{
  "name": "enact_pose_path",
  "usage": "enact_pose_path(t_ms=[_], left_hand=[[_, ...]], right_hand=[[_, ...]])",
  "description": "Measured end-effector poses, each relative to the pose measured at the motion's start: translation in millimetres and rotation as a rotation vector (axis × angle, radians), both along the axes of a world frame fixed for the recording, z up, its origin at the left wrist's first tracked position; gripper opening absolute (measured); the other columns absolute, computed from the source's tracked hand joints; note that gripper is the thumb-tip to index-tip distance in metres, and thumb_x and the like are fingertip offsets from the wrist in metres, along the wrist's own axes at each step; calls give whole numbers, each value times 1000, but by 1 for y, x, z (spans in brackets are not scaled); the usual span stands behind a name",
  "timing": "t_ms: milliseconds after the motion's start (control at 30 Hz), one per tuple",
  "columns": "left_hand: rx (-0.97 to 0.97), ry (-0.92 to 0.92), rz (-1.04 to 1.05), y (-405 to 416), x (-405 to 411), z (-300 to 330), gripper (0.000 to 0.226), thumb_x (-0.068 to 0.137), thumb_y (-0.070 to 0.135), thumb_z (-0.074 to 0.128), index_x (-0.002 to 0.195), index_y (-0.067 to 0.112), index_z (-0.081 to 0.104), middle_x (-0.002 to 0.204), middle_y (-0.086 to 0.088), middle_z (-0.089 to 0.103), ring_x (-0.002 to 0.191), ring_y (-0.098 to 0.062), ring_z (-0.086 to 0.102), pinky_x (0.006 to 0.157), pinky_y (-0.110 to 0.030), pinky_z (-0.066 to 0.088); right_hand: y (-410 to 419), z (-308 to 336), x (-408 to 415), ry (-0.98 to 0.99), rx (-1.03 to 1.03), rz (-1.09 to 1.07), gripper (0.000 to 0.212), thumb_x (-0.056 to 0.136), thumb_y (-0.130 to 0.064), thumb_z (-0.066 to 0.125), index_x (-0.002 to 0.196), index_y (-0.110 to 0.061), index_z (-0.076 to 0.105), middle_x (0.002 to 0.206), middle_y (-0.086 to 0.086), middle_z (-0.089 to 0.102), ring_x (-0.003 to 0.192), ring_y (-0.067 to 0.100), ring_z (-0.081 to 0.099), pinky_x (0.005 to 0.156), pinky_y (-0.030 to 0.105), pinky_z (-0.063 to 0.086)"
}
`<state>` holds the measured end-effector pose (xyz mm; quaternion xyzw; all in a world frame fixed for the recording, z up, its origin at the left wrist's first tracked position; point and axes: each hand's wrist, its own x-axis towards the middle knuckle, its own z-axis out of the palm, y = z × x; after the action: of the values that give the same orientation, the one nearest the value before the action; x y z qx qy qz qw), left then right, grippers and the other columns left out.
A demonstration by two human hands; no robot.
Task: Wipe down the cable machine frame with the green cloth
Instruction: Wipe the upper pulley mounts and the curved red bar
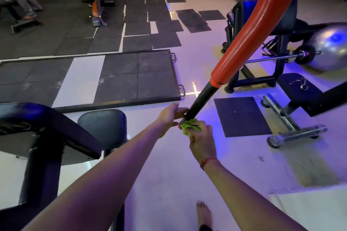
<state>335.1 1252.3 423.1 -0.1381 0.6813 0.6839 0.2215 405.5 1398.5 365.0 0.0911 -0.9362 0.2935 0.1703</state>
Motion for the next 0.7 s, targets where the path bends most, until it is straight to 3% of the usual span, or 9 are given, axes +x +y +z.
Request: enact_pose_path(t_ms=[67, 100, 200, 300, 367, 467, 567, 633, 700], left_hand=[[-63, 7, -20, 1, 2, -5, 54, 107, 39, 23, 129, 15, 66, 128, 7, 68, 124, -14, 56, 96, -37, 37], [-70, -5, -20, 0, 3, -7, 52, 107, 40, 25, 130, 16, 65, 128, 8, 67, 125, -13, 54, 97, -37, 35], [-66, -63, 2, -4, 4, -16, 48, 107, 40, 29, 125, 16, 66, 122, 10, 66, 123, -9, 54, 96, -36, 34], [-60, -85, 18, -7, 3, -22, 50, 107, 38, 28, 119, 12, 69, 118, 8, 69, 121, -11, 56, 99, -37, 33], [-53, -84, 20, -9, 1, -26, 49, 106, 36, 27, 105, 17, 72, 110, 9, 71, 117, -9, 59, 100, -38, 32], [-22, -90, 21, -11, -4, -30, 53, 106, 35, 25, 105, 19, 75, 113, 8, 73, 116, -8, 59, 101, -38, 30], [-38, -81, 20, -9, -4, -34, 57, 106, 36, 23, 107, 17, 76, 117, 8, 74, 115, -6, 61, 101, -39, 31], [-33, -89, 35, -3, -1, -36, 57, 106, 38, 24, 109, 15, 77, 115, 8, 75, 116, -7, 61, 99, -38, 32], [-9, -94, 57, 4, 3, -39, 54, 105, 39, 27, 108, 17, 77, 111, 9, 75, 116, -10, 62, 94, -36, 36]], right_hand=[[-3, 6, 6, 85, -118, -47, 28, 92, -6, 66, 109, -27, 74, 116, -5, 60, 103, 17, 48, 80, 16, 43], [-7, 10, 7, 122, -192, -89, 25, 93, -8, 68, 110, -26, 71, 115, -3, 60, 104, 18, 49, 80, 22, 47], [-21, 13, 0, 145, -419, -178, 33, 90, -14, 76, 115, -22, 57, 116, 1, 54, 110, 2, 46, 81, 26, 53], [-30, -4, -15, 59, -429, -228, 37, 86, -11, 79, 116, -13, 58, 118, -4, 43, 105, 12, 58, 81, 35, 60], [-33, -18, -22, -60, -437, -274, 33, 87, -10, 76, 113, -14, 57, 115, -8, 42, 98, 11, 57, 79, 36, 59], [-38, -41, -25, -182, -410, -227, 40, 80, -3, 78, 110, -17, 55, 113, -5, 41, 96, 18, 59, 72, 28, 59], [-34, -48, -15, -396, -538, -236, 26, 84, 1, 71, 105, -10, 62, 108, -2, 45, 91, 20, 63, 60, 5, 47], [-30, -42, -4, -325, -699, -302, 23, 85, -4, 74, 104, -8, 63, 110, 1, 51, 90, 12, 63, 63, 2, 44], [-29, -32, 5, -127, -792, -372, 30, 83, -14, 82, 104, -11, 61, 111, 0, 54, 97, 5, 61, 75, 6, 46]])
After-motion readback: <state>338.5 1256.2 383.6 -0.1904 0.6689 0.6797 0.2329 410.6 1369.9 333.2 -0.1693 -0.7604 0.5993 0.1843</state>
